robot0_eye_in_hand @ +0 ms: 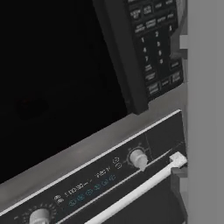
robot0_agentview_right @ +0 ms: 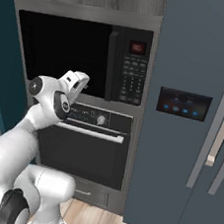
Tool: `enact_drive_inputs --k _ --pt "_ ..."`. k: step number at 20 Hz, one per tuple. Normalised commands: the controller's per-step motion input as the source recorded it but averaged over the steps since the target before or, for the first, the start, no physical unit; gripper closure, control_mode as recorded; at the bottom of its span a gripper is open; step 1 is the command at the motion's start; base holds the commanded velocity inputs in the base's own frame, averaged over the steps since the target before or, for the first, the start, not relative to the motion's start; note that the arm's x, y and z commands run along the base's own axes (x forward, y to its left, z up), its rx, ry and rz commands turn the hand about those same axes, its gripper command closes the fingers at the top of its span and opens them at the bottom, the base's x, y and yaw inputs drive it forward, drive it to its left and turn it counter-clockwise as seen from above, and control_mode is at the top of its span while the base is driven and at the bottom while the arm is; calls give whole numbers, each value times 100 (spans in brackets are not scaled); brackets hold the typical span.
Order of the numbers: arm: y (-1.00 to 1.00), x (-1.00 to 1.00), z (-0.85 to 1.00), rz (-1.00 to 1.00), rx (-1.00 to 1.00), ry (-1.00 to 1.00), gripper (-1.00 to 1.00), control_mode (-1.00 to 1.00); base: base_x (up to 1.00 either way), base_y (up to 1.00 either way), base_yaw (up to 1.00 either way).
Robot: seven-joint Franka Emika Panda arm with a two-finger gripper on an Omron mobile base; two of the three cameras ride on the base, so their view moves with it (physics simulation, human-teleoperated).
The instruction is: Place the microwavable item in the microwave. Then, close the microwave door and press the start button.
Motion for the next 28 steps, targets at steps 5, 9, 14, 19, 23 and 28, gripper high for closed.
enact_drive_inputs --k 5,9,14,19,23,28 --pt "-79 -87 -16 10 21 0 -100 -100 0 0 0" --pt "-91 -39 -50 21 19 0 -100 -100 0 0 0" --pt "-33 12 -35 21 7 -4 -100 -100 0 0 0" --pt "0 60 -1 13 0 -4 -100 -100 0 0 0" --pt "-6 50 35 6 0 0 -100 -100 0 0 0" --pt "0 51 16 6 0 1 -100 -100 0 0 0"
